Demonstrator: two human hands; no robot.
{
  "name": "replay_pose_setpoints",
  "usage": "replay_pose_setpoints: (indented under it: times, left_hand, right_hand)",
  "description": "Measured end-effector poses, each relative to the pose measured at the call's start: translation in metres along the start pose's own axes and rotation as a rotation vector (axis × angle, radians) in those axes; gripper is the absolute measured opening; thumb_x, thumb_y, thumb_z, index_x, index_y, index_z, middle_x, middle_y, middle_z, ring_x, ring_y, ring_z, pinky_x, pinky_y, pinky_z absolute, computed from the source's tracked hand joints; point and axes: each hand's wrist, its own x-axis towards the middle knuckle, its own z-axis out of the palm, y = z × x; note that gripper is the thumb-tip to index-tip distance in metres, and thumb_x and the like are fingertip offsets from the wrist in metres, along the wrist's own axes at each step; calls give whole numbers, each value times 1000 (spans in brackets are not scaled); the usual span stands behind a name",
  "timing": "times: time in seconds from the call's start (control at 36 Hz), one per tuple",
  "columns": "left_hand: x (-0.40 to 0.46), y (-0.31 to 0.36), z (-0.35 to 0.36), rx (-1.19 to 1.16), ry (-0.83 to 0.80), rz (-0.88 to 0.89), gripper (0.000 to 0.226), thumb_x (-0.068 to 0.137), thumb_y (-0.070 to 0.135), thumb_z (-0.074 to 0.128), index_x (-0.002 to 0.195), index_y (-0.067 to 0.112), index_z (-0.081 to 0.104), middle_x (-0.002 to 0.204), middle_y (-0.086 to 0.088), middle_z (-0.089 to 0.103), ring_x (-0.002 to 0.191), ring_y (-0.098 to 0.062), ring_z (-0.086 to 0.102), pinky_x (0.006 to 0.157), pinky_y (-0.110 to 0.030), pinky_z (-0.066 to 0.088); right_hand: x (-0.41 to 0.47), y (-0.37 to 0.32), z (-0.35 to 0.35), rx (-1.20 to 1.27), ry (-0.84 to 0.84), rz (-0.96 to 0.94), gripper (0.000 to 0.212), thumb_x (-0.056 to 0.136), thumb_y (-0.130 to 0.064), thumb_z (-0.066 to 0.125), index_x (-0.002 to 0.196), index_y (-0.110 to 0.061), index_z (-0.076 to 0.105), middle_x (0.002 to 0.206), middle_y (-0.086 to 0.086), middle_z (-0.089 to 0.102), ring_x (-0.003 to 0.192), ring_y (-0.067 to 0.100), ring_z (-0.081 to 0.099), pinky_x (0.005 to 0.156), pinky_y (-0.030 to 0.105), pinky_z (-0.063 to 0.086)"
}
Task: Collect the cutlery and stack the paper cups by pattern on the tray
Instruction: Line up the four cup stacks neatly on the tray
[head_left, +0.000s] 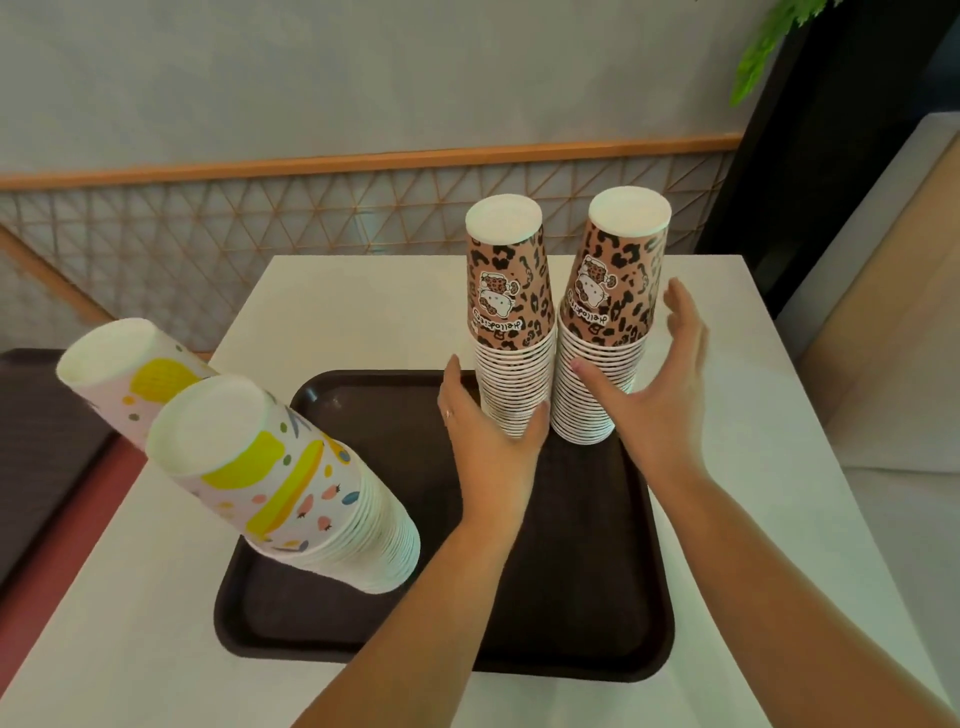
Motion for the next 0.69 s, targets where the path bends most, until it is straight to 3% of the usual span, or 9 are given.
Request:
replay_pose_setpoints:
  times: [0.11, 0.19, 0.28, 0.36, 0.47, 0.56, 0.69]
  left_hand:
    - [-47, -22, -16, 76, -32, 39, 67, 81, 16, 70, 135, 19, 33, 140, 6, 33, 123, 2, 34, 97, -9, 32]
    - [-76, -40, -34, 97, -52, -8, 48, 82, 16, 68, 122, 27, 43, 128, 13, 43, 117, 0, 44, 100, -20, 42]
    - [-99, -53, -59, 121, -59, -22, 36, 84, 15, 66, 108, 35, 47, 119, 18, 49, 111, 2, 48, 92, -12, 43]
    - [-113, -67, -87, 103, -10, -82, 33, 85, 11, 65, 97, 38, 50, 109, 21, 51, 105, 4, 50, 89, -12, 46]
    - [-116, -84, -127, 112, 126, -128, 22, 86, 4, 61, 89, 24, 55, 91, 3, 59, 87, -17, 59, 75, -17, 50]
    - [-108, -92, -156, 131, 252, -142, 16, 86, 0, 59, 90, 14, 52, 85, 0, 55, 81, -20, 57, 69, -14, 45]
    - [-74, -101, -197, 81, 343, -161, 35, 81, -4, 63, 109, 8, 45, 102, -5, 48, 93, -24, 52, 82, -30, 48]
  right_hand:
    - [-24, -9, -2, -89, 122, -93, 78, 77, -49, 67, 138, -12, 33, 140, 7, 36, 130, 13, 34, 103, 11, 27]
    - [-44, -19, 1, -106, 182, -138, 65, 81, -44, 63, 129, -5, 43, 132, 14, 44, 124, 18, 40, 103, 7, 27]
    - [-67, -28, 10, -65, 155, -180, 54, 82, -35, 63, 124, -9, 44, 126, 16, 48, 120, 18, 43, 102, 10, 32]
    - [-92, -37, 22, 32, 10, -190, 49, 81, -30, 65, 123, -15, 44, 123, 10, 49, 115, 17, 49, 94, 20, 45]
    - [-125, -46, 40, 42, -353, -151, 59, 77, -20, 73, 128, -23, 43, 128, -2, 44, 110, -3, 44, 86, 0, 37]
    - [-147, -52, 56, 14, -579, -63, 76, 74, -22, 76, 136, -29, 33, 137, -9, 36, 114, -4, 42, 83, -2, 33]
    - [-174, -65, 85, -27, -650, 60, 92, 70, -27, 80, 141, -29, 23, 144, -10, 29, 126, 2, 35, 98, 14, 31]
